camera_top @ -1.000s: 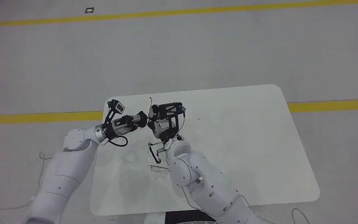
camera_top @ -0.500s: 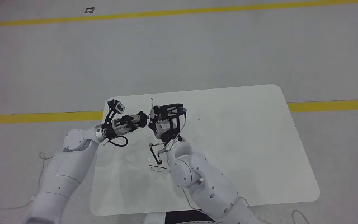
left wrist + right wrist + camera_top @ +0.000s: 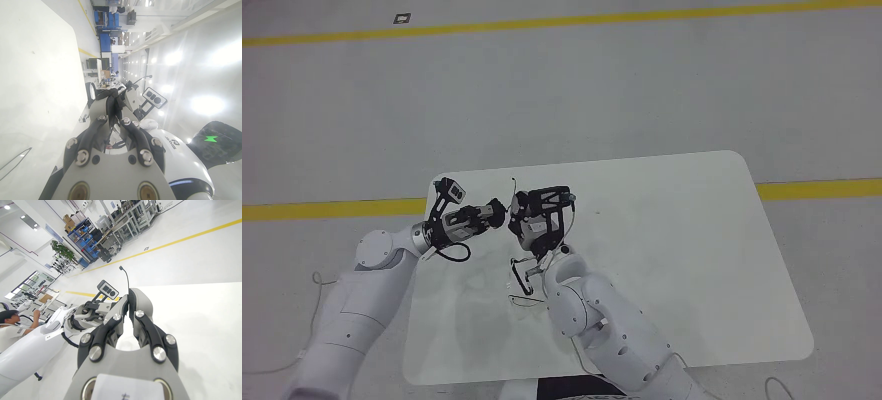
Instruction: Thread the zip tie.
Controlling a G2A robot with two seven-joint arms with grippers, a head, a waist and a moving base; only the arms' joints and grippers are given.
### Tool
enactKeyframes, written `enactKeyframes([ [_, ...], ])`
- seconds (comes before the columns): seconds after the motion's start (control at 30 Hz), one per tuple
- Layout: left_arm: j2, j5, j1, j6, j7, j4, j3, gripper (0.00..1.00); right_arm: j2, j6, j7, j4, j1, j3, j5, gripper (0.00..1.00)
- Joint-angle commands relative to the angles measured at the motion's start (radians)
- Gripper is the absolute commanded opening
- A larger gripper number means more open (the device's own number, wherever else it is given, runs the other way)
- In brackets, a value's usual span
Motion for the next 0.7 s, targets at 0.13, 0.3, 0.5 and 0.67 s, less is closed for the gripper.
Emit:
enactKeyframes([
  [0.13,0.000,0.000,0.000,0.000,0.000,0.000,0.000,0.00,-0.001,-0.011,0.009,0.007,0.005,-0.004,-0.007,0.00],
  [0.3,0.000,0.000,0.000,0.000,0.000,0.000,0.000,0.00,-0.001,-0.010,0.015,0.010,0.005,-0.005,-0.014,0.00],
  [0.5,0.000,0.000,0.000,0.000,0.000,0.000,0.000,0.00,-0.001,-0.012,0.024,0.011,0.003,-0.006,-0.023,0.00],
  [0.67,0.000,0.000,0.000,0.000,0.000,0.000,0.000,0.00,0.000,-0.013,0.032,0.012,0.002,-0.007,-0.029,0.00],
])
